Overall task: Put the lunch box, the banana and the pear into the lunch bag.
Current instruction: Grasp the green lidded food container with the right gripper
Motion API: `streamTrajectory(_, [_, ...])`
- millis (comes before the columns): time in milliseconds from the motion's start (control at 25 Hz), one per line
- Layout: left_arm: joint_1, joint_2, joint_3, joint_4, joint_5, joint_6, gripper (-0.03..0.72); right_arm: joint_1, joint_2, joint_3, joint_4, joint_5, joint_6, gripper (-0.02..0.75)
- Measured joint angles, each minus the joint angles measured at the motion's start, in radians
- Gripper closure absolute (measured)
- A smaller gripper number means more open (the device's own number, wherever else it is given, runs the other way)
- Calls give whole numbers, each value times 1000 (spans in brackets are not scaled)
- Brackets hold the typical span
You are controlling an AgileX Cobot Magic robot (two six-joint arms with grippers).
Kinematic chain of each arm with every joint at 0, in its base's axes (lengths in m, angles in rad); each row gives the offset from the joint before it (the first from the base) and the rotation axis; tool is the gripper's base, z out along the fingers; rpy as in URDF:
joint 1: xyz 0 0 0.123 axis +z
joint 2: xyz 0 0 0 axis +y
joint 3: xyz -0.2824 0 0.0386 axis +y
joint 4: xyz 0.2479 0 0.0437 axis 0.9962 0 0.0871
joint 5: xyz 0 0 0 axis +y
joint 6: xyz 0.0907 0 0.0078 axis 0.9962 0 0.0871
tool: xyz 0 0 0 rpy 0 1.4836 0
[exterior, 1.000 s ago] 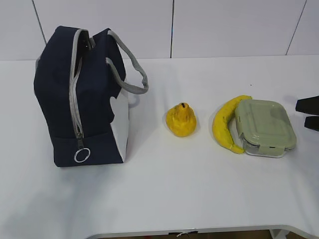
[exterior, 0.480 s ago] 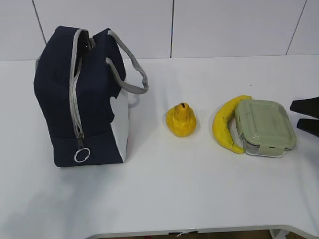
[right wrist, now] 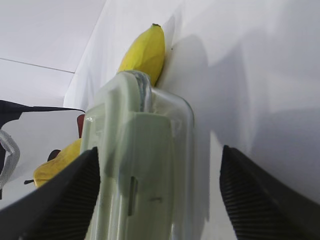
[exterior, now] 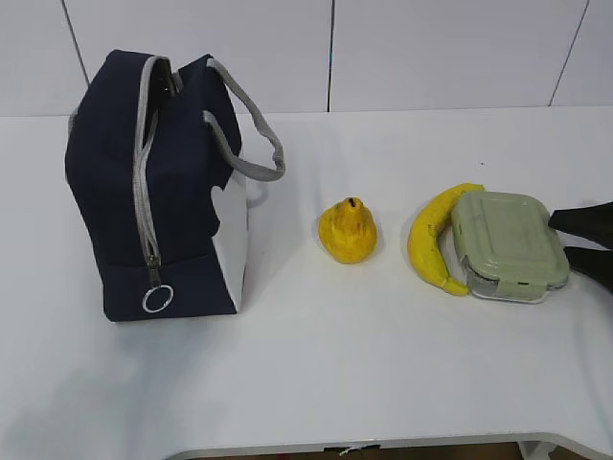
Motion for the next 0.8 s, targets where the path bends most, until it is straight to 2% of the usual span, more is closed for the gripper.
streamTrajectory(440, [0,0,0,0,0,0,257,55,1,0,2,0,-6,140])
streamTrajectory(800, [0,0,0,0,0,0,257,57,2,0,-9,4,-8,143])
